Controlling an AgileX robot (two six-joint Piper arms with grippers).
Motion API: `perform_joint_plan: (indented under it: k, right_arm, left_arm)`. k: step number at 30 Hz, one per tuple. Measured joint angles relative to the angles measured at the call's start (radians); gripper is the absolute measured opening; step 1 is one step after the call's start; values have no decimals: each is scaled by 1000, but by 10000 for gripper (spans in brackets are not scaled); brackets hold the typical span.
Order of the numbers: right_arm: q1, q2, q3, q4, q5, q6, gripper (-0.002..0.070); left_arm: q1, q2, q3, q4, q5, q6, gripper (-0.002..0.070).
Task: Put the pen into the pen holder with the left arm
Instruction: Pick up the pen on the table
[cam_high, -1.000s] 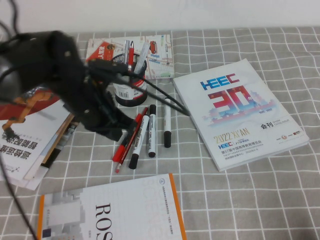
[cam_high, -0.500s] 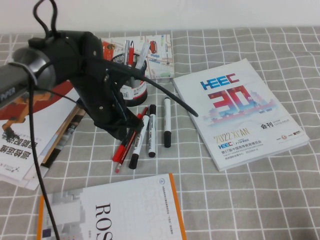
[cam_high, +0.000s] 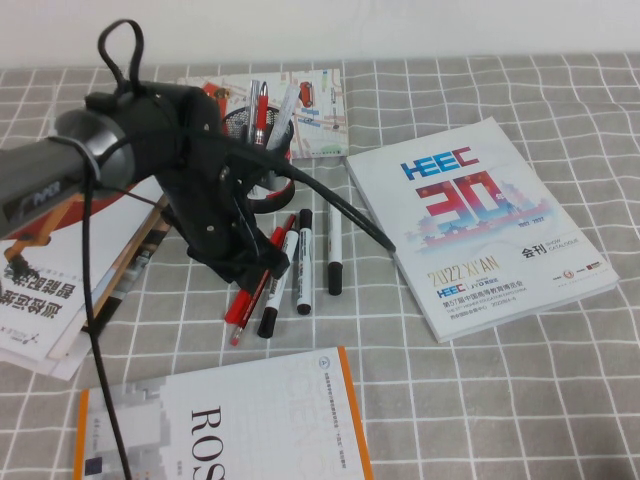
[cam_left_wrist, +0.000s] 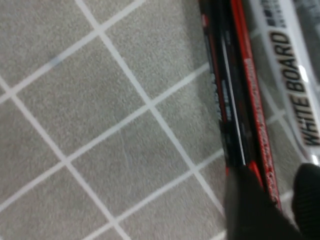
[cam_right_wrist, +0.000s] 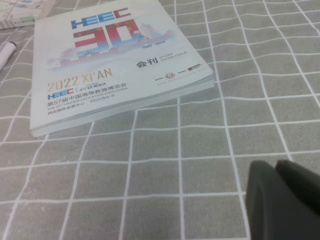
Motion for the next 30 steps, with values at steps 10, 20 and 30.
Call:
perform_joint_plan:
  k: [10,20,30]
  right_arm:
    - [0,0,0,0,0,0,-15]
    - [0,0,0,0,0,0,-15]
    - [0,0,0,0,0,0,-15]
  left_arm:
    - [0,12,-2,19,-90,2,248]
    - [0,12,-5,51,-118,2,250]
    - [0,68,-7,52,-118,2,250]
